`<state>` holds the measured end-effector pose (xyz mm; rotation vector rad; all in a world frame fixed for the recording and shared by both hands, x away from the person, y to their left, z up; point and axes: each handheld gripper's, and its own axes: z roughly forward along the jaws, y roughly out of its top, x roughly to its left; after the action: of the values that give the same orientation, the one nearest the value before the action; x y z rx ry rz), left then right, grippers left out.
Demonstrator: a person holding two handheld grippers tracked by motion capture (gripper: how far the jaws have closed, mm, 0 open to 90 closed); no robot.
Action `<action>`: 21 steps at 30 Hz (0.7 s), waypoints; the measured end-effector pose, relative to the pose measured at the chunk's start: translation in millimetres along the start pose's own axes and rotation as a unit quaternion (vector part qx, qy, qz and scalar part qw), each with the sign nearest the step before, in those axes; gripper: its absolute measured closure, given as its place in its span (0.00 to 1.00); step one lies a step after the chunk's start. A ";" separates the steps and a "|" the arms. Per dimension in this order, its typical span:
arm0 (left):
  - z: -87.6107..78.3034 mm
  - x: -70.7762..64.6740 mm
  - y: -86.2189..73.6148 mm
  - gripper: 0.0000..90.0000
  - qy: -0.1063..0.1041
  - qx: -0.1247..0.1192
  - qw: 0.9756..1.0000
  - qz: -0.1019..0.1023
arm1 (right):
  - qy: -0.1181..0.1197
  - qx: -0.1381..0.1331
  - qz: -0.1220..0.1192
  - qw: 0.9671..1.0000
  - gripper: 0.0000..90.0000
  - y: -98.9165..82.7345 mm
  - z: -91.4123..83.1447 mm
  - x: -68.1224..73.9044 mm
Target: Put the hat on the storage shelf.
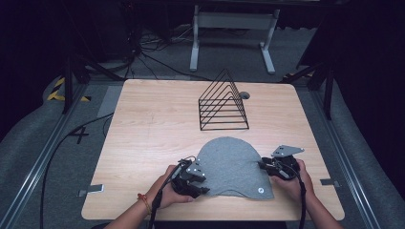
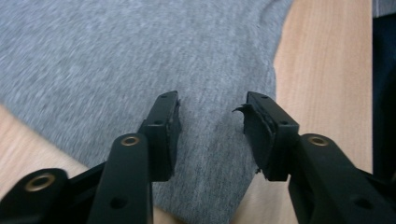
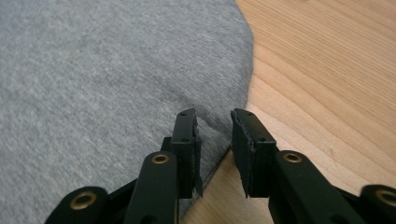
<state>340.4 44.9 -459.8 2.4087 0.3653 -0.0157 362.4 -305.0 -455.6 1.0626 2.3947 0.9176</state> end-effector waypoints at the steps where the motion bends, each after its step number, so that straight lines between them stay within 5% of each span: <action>1: 0.0 -1.2 0.8 0.60 0.002 0.005 1.000 0.001 | 0.001 -0.001 0.004 1.000 0.77 -0.4 -0.1 -1.6; 3: 0.3 -0.5 2.2 0.56 0.004 0.004 1.000 0.004 | 0.001 -0.003 0.013 1.000 0.73 -1.0 -0.2 -4.1; 6: -5.0 7.7 2.8 0.44 0.039 0.008 0.999 -0.008 | 0.002 -0.002 0.013 1.000 0.69 -0.4 -0.8 -6.4; 8: -12.4 18.9 2.9 0.43 0.055 -0.019 0.998 -0.027 | 0.000 -0.007 0.010 1.000 0.66 1.8 -1.1 -7.2; 10: -18.6 31.7 5.2 0.39 0.080 -0.037 0.995 -0.043 | -0.001 -0.011 0.011 1.000 0.65 6.7 -0.5 -9.2; 15: -13.2 66.5 9.8 0.35 0.126 -0.034 0.989 -0.071 | 0.016 -0.009 0.023 1.000 0.55 19.0 9.5 -12.9; 21: 4.8 83.6 14.8 0.34 0.121 -0.017 0.989 -0.088 | 0.020 0.004 0.030 0.999 0.48 27.8 24.5 -14.9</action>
<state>425.0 52.6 -463.1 2.3412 0.6847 0.2043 400.1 -292.1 -453.2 1.1345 2.4112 0.9592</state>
